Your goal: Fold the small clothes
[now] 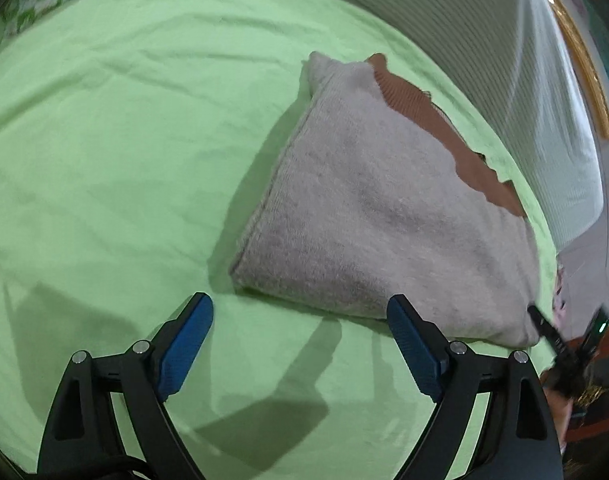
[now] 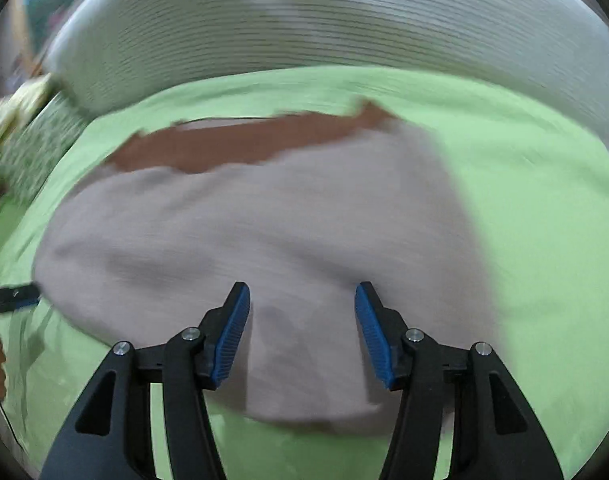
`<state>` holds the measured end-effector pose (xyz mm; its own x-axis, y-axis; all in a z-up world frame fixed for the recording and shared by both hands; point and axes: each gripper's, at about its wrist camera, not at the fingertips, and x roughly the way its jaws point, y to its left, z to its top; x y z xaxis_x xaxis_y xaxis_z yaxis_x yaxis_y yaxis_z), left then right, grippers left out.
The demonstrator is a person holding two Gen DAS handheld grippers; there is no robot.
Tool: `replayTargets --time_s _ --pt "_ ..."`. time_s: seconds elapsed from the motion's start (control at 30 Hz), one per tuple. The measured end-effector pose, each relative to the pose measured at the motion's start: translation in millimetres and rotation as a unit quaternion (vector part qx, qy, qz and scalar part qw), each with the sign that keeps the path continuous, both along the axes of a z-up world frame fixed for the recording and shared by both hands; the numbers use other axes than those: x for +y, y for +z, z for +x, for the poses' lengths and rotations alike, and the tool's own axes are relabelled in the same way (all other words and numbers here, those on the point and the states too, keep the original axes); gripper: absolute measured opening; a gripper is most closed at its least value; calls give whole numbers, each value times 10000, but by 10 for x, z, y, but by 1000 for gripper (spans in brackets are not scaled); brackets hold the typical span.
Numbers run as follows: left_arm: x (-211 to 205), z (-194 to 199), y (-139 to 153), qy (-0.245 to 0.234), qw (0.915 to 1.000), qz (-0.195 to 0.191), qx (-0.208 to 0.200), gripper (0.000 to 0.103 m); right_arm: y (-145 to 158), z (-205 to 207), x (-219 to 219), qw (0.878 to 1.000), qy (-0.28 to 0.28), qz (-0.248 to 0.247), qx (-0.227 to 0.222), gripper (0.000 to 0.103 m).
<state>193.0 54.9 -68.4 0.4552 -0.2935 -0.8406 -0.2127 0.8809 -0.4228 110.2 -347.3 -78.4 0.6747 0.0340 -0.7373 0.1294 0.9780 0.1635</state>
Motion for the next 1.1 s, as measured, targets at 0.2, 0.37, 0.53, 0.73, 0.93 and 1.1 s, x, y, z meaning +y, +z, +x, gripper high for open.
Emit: replayTargets --time_s 0.2,0.37,0.53,0.73,0.93,1.1 --pt "-29 27 -33 439 9989 -162 90 93 17 -442 -490 9892 -1034 988 -324 59" --pt "40 95 -60 907 9946 -484 154 94 85 -460 -184 9911 -1119 597 -414 69" --pt "38 159 -52 923 9953 -307 -41 30 -198 -457 -263 9825 -1401 1203 -225 56" --pt "128 87 -94 525 9978 -275 -293 14 -84 -600 -407 9781 -1364 1507 -439 13" --pt "186 48 -66 385 9988 -268 -116 36 -193 -620 -529 9717 -1694 1624 -271 29" --pt "98 -98 -49 605 9951 -782 -33 82 117 -734 -413 9750 -1654 1236 -823 31"
